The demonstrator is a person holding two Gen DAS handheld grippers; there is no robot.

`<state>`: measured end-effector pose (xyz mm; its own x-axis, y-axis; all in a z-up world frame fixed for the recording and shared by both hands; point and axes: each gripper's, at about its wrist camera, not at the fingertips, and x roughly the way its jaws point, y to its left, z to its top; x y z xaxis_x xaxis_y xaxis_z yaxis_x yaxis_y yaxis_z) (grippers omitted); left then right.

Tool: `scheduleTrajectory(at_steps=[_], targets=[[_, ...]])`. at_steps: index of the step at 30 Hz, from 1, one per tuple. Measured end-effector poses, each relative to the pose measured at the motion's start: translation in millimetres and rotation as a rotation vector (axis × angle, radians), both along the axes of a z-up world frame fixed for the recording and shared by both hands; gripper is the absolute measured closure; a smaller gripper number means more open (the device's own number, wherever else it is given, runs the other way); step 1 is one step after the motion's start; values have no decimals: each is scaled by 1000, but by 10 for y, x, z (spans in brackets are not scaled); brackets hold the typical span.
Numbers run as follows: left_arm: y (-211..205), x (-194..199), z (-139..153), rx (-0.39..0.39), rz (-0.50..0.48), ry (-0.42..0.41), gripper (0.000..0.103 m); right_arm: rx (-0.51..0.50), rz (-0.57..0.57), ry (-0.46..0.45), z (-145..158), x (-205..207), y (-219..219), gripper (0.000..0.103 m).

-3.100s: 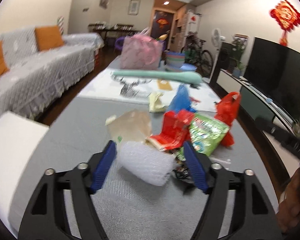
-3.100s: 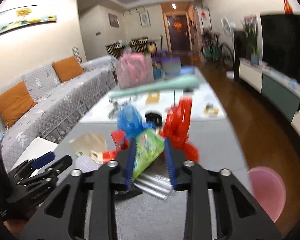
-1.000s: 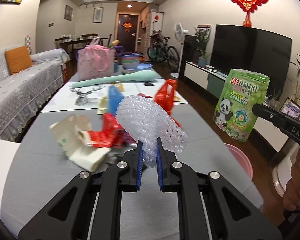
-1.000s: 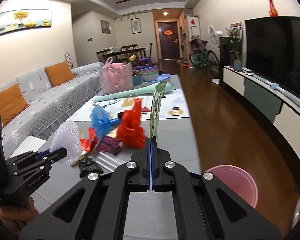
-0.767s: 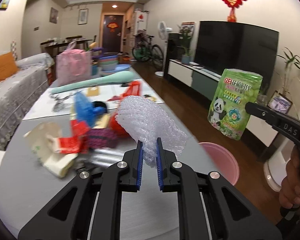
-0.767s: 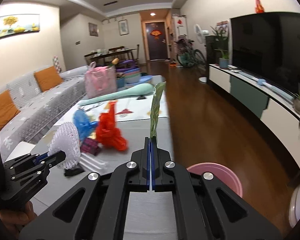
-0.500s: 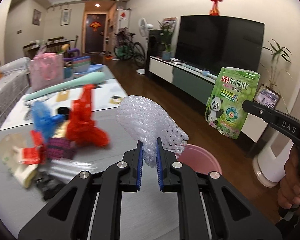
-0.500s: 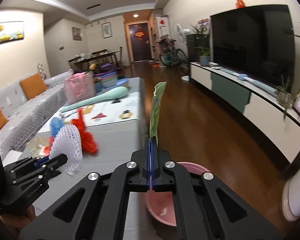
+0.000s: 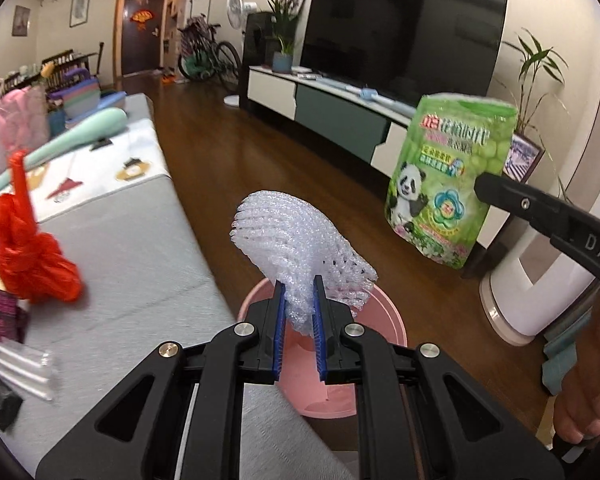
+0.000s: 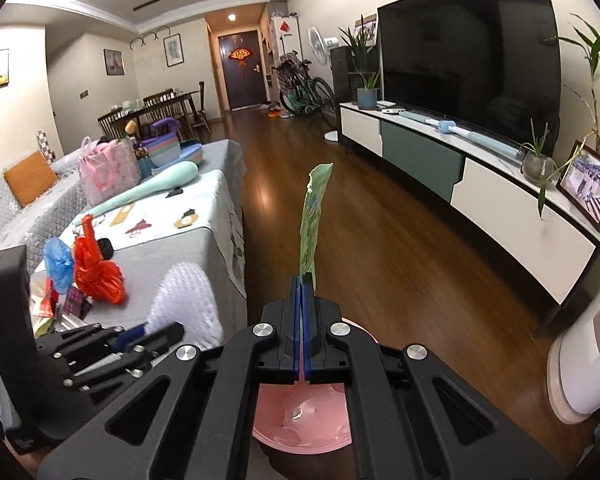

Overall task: Collect trash
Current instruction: 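Carry both items over the pink wastebasket and open both tools to drop them, then grasp the red plastic bag with the right tool while the left tool grasps the paper bag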

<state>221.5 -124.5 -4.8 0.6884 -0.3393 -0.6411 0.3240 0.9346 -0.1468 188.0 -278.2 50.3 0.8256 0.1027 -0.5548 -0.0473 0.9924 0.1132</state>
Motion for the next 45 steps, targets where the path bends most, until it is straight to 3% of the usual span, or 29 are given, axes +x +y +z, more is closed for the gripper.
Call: scheduleTrajectory(at_steps=[14, 16, 17, 18, 19, 20, 21, 22, 33, 43, 45], targets=[[-259, 276, -237, 44, -19, 83, 90, -15, -25, 85, -321, 330, -78, 102], [-273, 298, -264, 49, -20, 93, 87, -21, -16, 101, -361, 356, -66, 98], [-284, 303, -274, 52, -21, 99, 77, -24, -16, 108, -375, 361, -66, 98], [-289, 307, -289, 52, -23, 109, 60, -26, -19, 117, -394, 372, -66, 92], [-286, 312, -292, 49, -26, 111, 53, -27, -20, 123, -405, 375, -69, 75], [-289, 301, -294, 54, -25, 110, 45, -31, -26, 124, -414, 374, -76, 66], [-286, 294, -293, 61, -18, 108, 43, -38, -38, 121, -414, 369, -81, 52], [-273, 299, -295, 59, -15, 110, 43, -38, -42, 120, -416, 368, -88, 49], [80, 95, -50, 15, 15, 41, 43, -5, -58, 53, -227, 265, -60, 48], [780, -312, 382, 3, 80, -56, 44, -2, 32, -54, 58, 9, 453, 49], [972, -390, 447, 9, 98, -71, 49, -1, 58, -64, 89, -25, 578, 52]])
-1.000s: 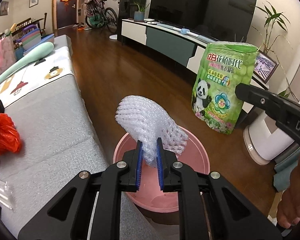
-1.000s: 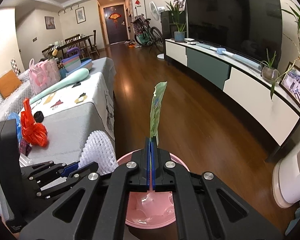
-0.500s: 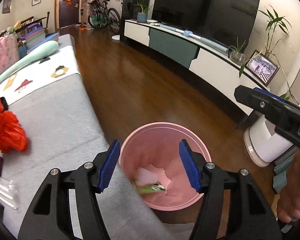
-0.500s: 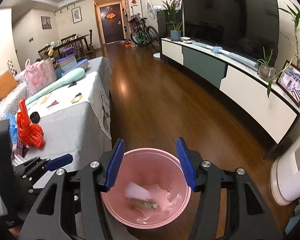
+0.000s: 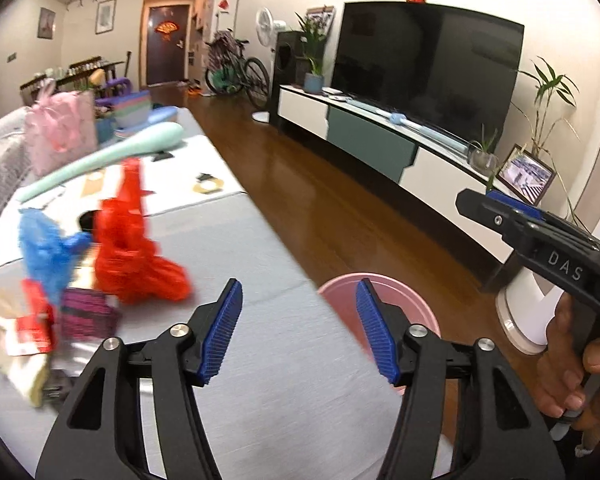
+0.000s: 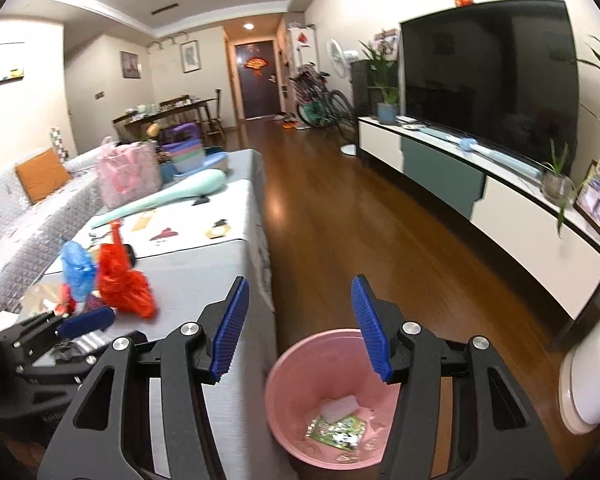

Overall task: Collect trash
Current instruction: 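Grasp the red plastic bag with the right tool while the left tool grasps the paper bag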

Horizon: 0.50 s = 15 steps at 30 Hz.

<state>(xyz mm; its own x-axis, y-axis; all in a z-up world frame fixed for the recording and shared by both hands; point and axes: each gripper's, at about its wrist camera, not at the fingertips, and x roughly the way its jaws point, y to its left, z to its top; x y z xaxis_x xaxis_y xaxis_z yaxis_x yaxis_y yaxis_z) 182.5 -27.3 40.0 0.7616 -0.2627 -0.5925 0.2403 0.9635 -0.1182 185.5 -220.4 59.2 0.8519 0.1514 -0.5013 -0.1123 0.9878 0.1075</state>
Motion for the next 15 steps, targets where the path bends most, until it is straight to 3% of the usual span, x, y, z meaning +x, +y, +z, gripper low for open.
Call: scheduleTrajectory(at_steps=[7, 15], targets=[[624, -226, 173, 14, 69, -40, 60, 21, 104, -8, 74, -91, 488, 80], [1492, -485, 309, 40, 166, -83, 60, 34, 211, -22, 91, -115, 980, 80]])
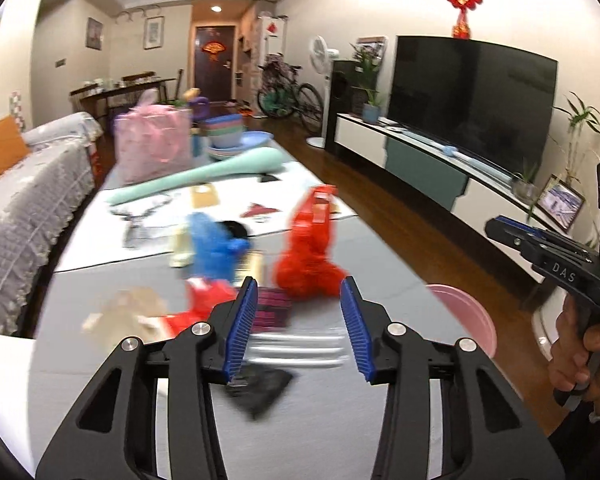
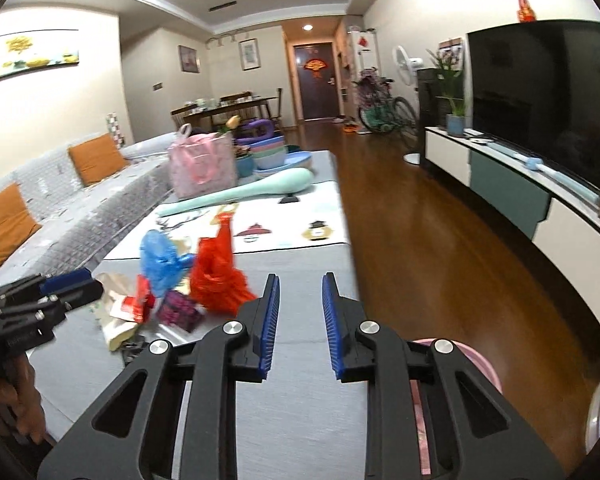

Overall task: Collect trash
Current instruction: 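Grasp the red plastic bag with the right tool while the left tool grasps the paper bag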

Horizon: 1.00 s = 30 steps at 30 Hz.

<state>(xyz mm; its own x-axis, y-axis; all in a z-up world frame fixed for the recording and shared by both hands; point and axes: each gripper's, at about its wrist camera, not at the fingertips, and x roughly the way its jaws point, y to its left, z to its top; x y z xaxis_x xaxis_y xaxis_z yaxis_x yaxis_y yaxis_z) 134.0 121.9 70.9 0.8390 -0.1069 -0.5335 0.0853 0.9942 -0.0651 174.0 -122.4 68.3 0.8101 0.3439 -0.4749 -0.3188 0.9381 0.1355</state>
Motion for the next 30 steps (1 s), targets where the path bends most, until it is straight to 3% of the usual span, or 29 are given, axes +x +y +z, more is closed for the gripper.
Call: scheduleTrajectory(at_steps=[5, 13, 16, 21, 30], targets=[[572, -53, -21, 19, 74, -17, 60, 23, 47, 20, -42, 117, 282, 80], [1288, -34, -277, -48, 218, 19, 60, 32, 105, 47, -159, 352, 780, 79], [1371, 40, -403, -19, 228, 41, 60, 23, 113, 65, -244, 445, 946, 72], [1582, 167, -610, -67, 245, 100, 60, 25, 78, 109, -404, 684, 1094, 52], [1533, 248, -728, -50, 222, 133, 60, -5, 66, 174, -660, 1008, 1305, 49]])
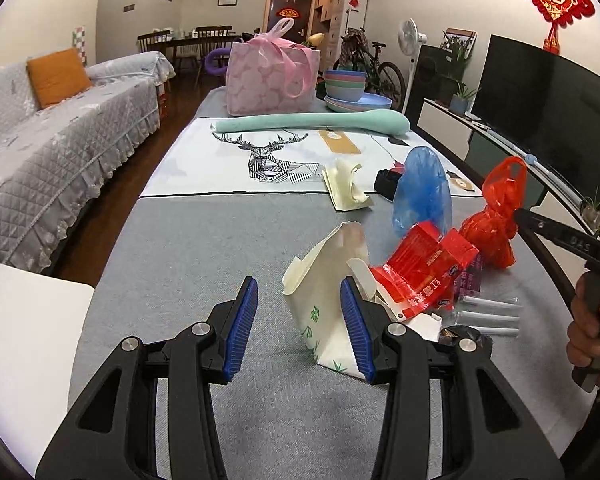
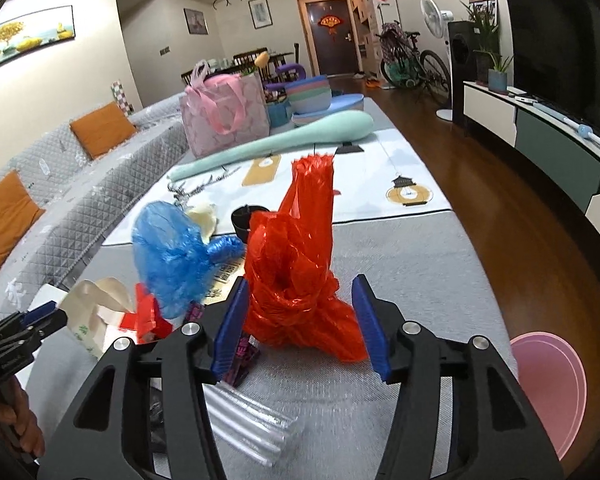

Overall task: Collect trash
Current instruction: 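Grasp the red plastic bag with the right tool while the left tool grasps the paper bag, then carry both bags to the pink wastebasket and open both tools to drop them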

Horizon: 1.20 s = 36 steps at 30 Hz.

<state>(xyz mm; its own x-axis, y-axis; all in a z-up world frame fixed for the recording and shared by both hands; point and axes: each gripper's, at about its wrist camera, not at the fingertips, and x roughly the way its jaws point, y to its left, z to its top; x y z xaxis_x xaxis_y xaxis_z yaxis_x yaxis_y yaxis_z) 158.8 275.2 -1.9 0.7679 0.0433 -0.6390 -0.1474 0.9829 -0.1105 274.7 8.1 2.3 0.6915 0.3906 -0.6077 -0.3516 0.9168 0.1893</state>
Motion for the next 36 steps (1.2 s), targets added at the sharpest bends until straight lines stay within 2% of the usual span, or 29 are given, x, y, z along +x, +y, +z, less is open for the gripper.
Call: scheduleTrajectory(at_steps=[4, 9, 12, 14, 15, 17, 28, 36], targets=[[-14, 46, -44, 7, -3, 23, 63, -14, 9, 19, -96, 88, 73, 49], [-8, 96, -76, 1, -6, 42, 83, -17, 21, 26, -124, 153, 129, 48], [-16, 111, -86, 7, -6, 52, 89, -26, 40, 27, -135, 147, 161, 48], [-20, 100, -66, 15, -2, 45, 91, -31, 58, 29, -145, 139, 186, 55], [-22, 92, -47, 24, 1, 39, 94, -33, 62, 26, -143, 135, 192, 66], [-22, 71, -9, 40, 9, 28, 96, -44, 76, 13, -118, 102, 206, 70], [5, -78, 261, 83, 65, -64, 98, -48, 72, -63, 131, -183, 38, 73], [-72, -210, 465, 84, 75, -130, 98, -47, 71, -96, 284, -429, -137, 73]])
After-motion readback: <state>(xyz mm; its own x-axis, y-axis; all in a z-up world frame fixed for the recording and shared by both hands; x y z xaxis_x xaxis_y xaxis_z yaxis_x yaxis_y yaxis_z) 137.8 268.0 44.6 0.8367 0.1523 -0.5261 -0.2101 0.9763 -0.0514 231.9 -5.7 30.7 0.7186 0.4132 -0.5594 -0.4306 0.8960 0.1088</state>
